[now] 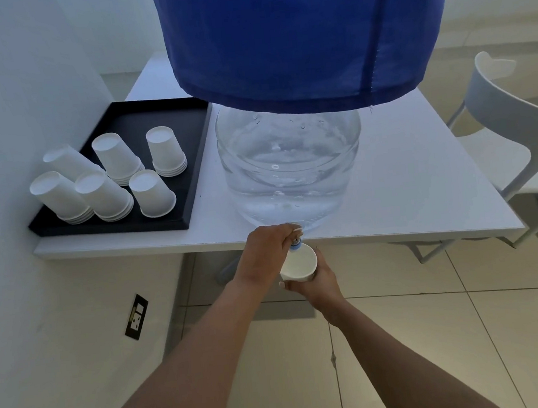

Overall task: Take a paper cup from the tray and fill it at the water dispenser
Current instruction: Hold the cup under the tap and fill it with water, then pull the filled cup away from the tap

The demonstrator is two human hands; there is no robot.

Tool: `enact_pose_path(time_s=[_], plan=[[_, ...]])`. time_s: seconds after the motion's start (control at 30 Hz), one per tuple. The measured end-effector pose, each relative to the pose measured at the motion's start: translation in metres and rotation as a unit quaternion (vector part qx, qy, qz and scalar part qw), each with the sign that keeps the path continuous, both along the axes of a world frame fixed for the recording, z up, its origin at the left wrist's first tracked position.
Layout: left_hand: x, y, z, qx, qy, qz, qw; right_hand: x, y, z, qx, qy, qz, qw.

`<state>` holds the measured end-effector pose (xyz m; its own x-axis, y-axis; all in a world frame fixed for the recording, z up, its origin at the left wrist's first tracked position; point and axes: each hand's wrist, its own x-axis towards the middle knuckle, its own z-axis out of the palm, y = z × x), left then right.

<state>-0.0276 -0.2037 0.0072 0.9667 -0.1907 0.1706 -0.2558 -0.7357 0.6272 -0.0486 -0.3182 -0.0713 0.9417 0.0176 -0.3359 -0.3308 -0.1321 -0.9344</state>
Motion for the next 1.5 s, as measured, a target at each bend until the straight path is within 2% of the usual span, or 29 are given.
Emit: enact_pose_path(time_s=[0.17, 0.23, 0.47, 0.77, 1.0, 1.07, 1.17, 1.27, 1.37, 1.5], plan=[[-0.005, 0.003, 0.000, 0.007, -0.018, -0.040, 0.999, -0.001, 0.000, 0.000, -0.007, 0.000, 0.000, 1.000], [-0.006, 0.004, -0.003, 0.037, -0.056, -0.067, 0.996, -0.002, -0.001, 0.001, -0.007, 0.003, 0.000, 1.000], [-0.009, 0.013, -0.019, 0.168, -0.096, -0.119, 0.974, -0.004, 0.001, 0.004, 0.005, 0.003, 0.000, 1.000], [-0.022, 0.012, -0.036, 0.121, -0.148, -0.101, 0.976, -0.008, 0.003, 0.006, 0.003, -0.007, -0.006, 1.000], [-0.034, 0.010, -0.039, -0.022, -0.072, -0.059, 0.995, -0.022, -0.004, 0.001, 0.016, -0.002, -0.025, 1.000], [-0.043, 0.008, -0.042, -0.039, -0.042, -0.049, 0.997, -0.030, -0.006, -0.001, 0.013, -0.006, -0.032, 0.999], [-0.057, 0.007, -0.050, -0.084, 0.025, 0.019, 0.996, -0.039, -0.011, -0.001, 0.014, -0.008, -0.039, 0.999], [-0.067, 0.001, -0.058, -0.174, 0.150, 0.087, 0.969, -0.049, -0.017, 0.000, 0.004, -0.005, -0.043, 0.999], [-0.074, -0.010, -0.061, -0.189, 0.268, 0.082, 0.941, -0.059, -0.026, 0.000, -0.020, -0.008, -0.044, 0.999], [-0.079, -0.026, -0.056, -0.264, 0.312, 0.055, 0.911, -0.071, -0.039, 0.004, -0.026, -0.020, -0.055, 0.998]])
